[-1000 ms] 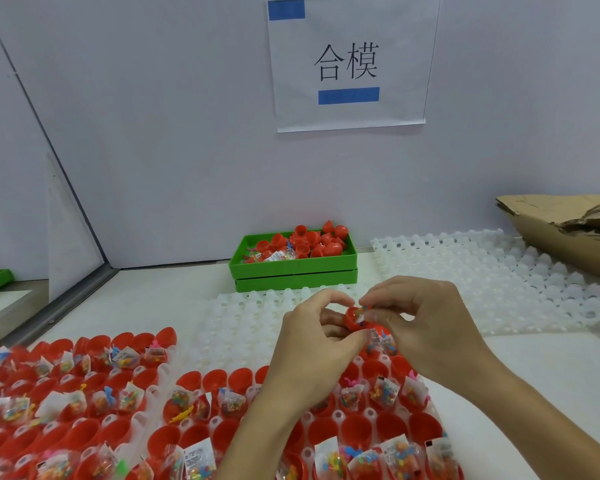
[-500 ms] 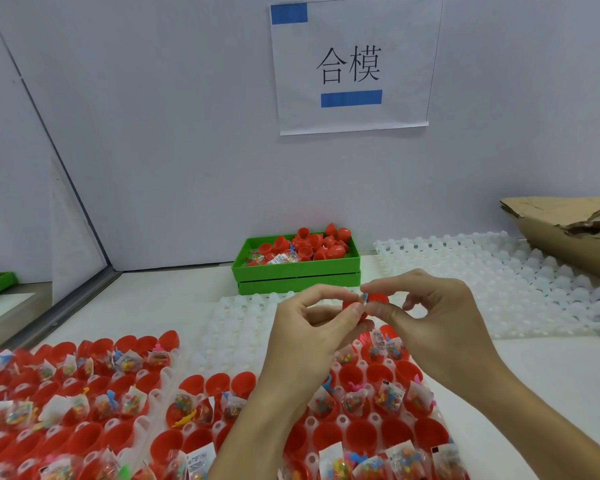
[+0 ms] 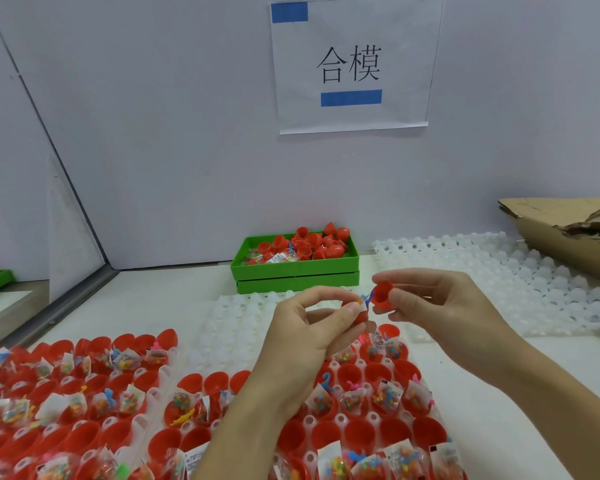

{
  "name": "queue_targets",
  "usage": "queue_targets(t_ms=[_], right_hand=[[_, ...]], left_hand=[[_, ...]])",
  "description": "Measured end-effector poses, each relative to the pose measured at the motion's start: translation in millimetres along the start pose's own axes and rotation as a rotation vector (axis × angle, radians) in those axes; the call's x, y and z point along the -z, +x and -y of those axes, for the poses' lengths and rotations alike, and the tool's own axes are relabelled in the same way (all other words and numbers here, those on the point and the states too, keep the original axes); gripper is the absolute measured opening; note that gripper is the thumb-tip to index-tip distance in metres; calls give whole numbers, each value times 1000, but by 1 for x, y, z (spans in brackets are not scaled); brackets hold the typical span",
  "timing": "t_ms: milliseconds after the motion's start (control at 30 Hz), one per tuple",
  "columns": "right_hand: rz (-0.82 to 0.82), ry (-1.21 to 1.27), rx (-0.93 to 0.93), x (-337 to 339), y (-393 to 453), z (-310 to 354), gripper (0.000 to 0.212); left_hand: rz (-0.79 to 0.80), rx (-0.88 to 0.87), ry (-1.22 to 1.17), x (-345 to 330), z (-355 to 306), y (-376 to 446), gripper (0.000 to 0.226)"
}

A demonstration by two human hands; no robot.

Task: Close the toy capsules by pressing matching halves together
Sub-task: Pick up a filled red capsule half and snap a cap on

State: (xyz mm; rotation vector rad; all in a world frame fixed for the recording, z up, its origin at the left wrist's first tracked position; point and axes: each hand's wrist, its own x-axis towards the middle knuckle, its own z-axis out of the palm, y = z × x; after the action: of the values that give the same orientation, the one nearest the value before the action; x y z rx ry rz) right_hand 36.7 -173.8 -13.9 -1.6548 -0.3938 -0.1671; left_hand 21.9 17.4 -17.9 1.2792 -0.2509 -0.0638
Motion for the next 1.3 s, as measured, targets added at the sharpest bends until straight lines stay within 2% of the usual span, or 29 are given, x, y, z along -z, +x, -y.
queue_targets(t_ms=[200,300,400,533,800,1100,1300], right_hand=[[21,-404,189,-1,-4,8,36],[7,-470,268,-10,-6,6,35],[-46,-440,286,-13,-6,5,34],[-67,-396,258,-11,-5,6,33],[21,-148,190,-11,-6,8,35],[-44,-168,176,-13,-5,7,40],[-46,-155,182,-15,-7,8,40]], left_hand=[[-41,-92,392,0,8,-1,8],[-98,-182,529,-2,11,-1,8],[-122,-234,561,-4,12,-1,15],[-88,-239,524,-1,8,0,37],[-52,-253,401,1,4,2,22],[-20,-281,494,3,6,3,34],[-12,-314,461,1,4,0,33]])
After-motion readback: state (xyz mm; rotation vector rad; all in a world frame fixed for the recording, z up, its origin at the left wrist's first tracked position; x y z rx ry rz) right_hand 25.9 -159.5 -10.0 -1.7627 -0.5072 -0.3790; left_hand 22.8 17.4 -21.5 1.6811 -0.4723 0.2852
